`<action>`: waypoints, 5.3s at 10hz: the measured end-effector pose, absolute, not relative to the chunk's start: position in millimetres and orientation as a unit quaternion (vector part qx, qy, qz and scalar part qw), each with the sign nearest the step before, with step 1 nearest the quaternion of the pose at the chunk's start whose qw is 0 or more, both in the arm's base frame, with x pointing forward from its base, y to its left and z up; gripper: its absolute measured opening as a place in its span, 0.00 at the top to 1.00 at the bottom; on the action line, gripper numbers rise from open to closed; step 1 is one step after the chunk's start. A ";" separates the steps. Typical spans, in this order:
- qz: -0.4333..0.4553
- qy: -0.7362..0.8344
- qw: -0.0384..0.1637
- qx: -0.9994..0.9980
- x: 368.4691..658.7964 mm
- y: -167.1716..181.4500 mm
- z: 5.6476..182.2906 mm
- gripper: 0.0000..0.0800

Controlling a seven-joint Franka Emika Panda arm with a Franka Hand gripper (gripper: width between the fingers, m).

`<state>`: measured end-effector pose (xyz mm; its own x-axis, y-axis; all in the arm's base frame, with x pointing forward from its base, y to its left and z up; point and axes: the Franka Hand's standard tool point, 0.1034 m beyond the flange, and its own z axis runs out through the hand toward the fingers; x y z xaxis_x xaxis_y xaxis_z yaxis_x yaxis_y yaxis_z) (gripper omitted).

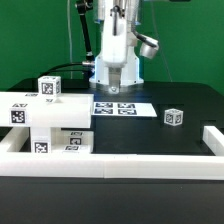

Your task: Assemble chair

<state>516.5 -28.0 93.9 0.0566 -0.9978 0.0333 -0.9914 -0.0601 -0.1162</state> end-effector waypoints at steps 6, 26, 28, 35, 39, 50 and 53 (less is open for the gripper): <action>-0.046 0.671 0.031 -0.740 506.3 -8.3 93.0 0.19; -0.045 0.130 -0.018 -0.990 495.9 24.6 86.3 0.19; -0.046 0.117 -0.015 -0.992 496.1 22.2 87.1 0.19; -0.044 0.036 -0.010 -0.998 477.3 57.5 82.6 0.19; -0.033 0.094 -0.004 -0.995 476.3 59.6 81.8 0.19; -0.021 -0.006 0.005 -1.000 452.9 88.2 74.1 0.19; -0.020 -0.055 0.005 -0.998 450.6 93.1 73.2 0.19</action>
Offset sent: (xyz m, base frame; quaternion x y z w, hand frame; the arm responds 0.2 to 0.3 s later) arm -0.0245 -0.0106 0.0204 0.0374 0.1737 0.3252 0.9288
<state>450.6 93.1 73.2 0.9930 0.1105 0.0411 0.1109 -0.9938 -0.0073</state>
